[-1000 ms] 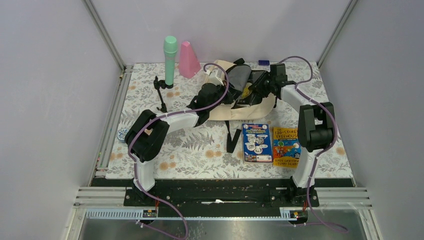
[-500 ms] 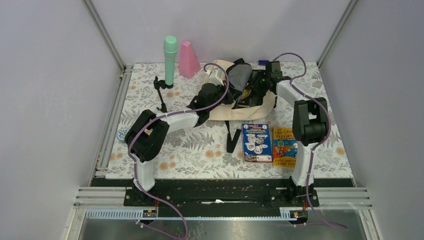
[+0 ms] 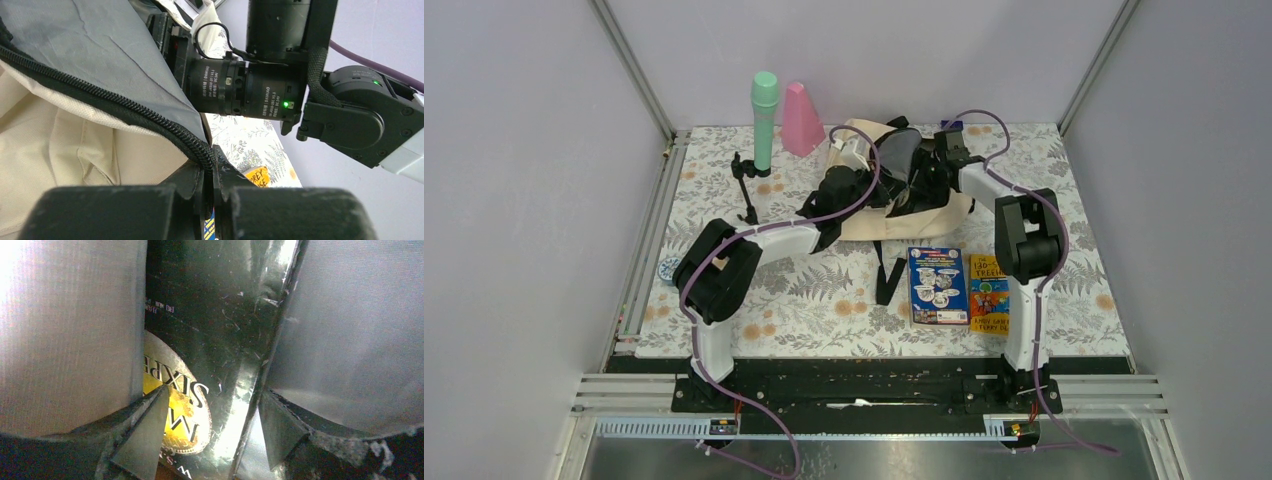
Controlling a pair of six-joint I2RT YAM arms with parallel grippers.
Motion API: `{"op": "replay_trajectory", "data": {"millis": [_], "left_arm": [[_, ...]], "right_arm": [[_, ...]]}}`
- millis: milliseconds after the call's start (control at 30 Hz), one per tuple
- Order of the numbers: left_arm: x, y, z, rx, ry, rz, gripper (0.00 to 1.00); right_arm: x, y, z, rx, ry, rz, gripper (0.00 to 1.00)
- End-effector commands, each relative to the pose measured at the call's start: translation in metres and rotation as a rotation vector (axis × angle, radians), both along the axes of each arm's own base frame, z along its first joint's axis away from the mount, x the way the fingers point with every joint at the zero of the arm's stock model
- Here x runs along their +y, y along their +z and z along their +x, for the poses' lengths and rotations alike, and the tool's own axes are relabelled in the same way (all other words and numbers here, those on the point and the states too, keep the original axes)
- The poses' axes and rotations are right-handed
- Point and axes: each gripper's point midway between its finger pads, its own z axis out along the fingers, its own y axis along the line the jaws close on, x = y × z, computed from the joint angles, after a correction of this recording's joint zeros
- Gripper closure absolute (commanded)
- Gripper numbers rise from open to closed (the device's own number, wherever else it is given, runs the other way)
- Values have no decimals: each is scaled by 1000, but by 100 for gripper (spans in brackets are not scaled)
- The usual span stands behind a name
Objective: Pack the student bag
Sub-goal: Place the book in the student bag.
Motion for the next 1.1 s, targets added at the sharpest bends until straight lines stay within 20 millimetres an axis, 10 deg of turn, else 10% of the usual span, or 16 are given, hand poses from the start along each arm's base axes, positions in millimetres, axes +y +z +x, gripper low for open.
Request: {"op": "replay_trajectory", "data": {"millis": [0, 200, 267, 533, 733, 1067], "left_arm": [[12, 20, 8, -60, 30, -48, 100], [35, -2, 21, -25, 88, 9, 100], [40, -7, 23, -22, 104, 42, 100], [71, -41, 32, 71, 246, 230, 68], [91, -44, 30, 91, 324, 287, 25], [96, -21, -11, -3, 347, 430, 1]], "right_arm": [[-4, 17, -16, -62, 66, -79, 27], [-12, 45, -22, -140, 94, -119, 21], [-18, 53, -25, -161, 89, -139, 2], [-34, 87, -42, -268, 94, -199, 0], [-48, 112, -69, -301, 76, -217, 0], [-96, 81, -151, -138, -29, -160, 2]]}}
